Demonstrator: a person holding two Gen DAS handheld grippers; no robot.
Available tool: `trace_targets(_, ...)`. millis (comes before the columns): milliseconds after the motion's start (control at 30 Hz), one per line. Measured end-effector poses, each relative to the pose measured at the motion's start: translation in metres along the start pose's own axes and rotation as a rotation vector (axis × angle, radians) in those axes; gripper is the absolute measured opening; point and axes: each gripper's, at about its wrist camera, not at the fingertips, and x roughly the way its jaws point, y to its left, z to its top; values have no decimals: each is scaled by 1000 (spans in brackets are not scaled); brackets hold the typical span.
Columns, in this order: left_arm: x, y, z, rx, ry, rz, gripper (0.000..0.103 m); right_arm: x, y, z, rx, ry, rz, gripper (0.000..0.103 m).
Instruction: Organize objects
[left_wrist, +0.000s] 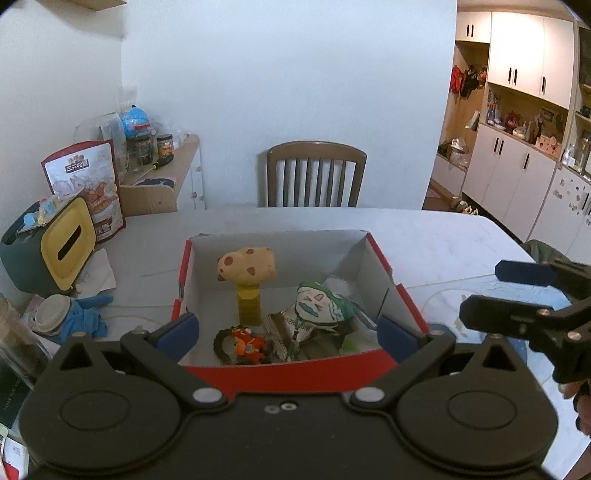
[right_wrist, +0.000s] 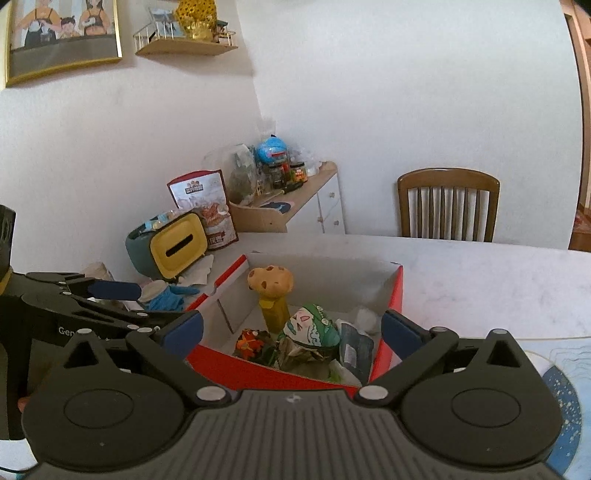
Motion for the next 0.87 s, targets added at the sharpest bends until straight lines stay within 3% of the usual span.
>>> trace_targets(333,-7,-3,-1,-11,-27,-18,103,-10,0,-8,38,-38,-22,103)
trace_targets(867,-4,-8,-3,-13,-17,-4,103,-18,-7,-21,47,-7,-48,103)
